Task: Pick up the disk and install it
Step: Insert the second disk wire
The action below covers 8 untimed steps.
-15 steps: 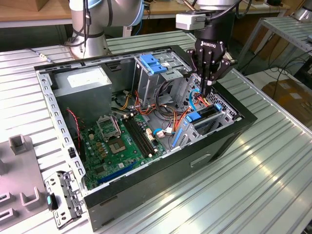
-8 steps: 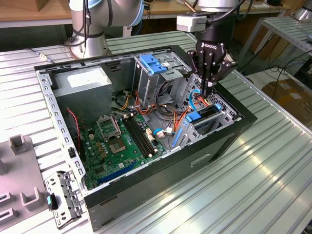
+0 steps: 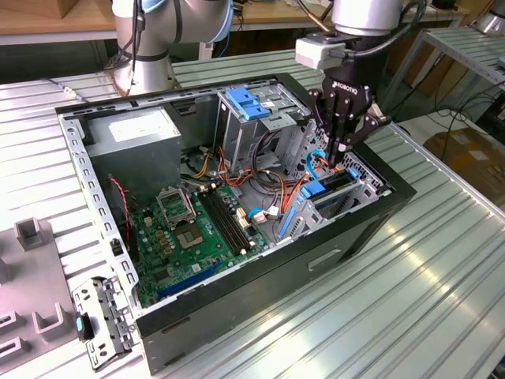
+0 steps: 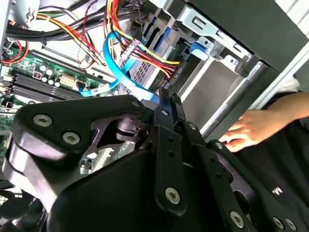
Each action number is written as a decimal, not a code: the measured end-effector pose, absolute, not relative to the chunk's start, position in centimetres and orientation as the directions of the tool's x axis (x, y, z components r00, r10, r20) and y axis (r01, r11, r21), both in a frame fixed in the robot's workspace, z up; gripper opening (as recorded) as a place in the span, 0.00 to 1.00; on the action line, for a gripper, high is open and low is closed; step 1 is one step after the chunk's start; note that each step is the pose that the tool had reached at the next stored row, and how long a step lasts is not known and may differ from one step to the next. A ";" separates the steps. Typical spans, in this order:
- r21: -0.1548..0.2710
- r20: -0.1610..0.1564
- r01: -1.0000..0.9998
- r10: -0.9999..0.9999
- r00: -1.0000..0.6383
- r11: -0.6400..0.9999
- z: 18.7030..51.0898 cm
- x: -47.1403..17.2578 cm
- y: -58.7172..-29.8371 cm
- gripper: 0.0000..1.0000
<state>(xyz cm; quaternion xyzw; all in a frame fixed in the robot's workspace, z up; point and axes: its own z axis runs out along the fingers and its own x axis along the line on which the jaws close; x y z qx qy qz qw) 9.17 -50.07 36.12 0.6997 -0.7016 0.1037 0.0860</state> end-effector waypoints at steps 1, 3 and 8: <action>-0.025 0.253 -1.000 -0.967 -0.006 0.000 36.0 9.2 -50.6 0.16; -0.025 0.236 -1.000 -0.972 -0.006 0.000 35.9 9.2 -51.3 0.16; -0.025 0.158 -1.000 -0.987 -0.006 0.002 35.7 9.2 -52.8 0.16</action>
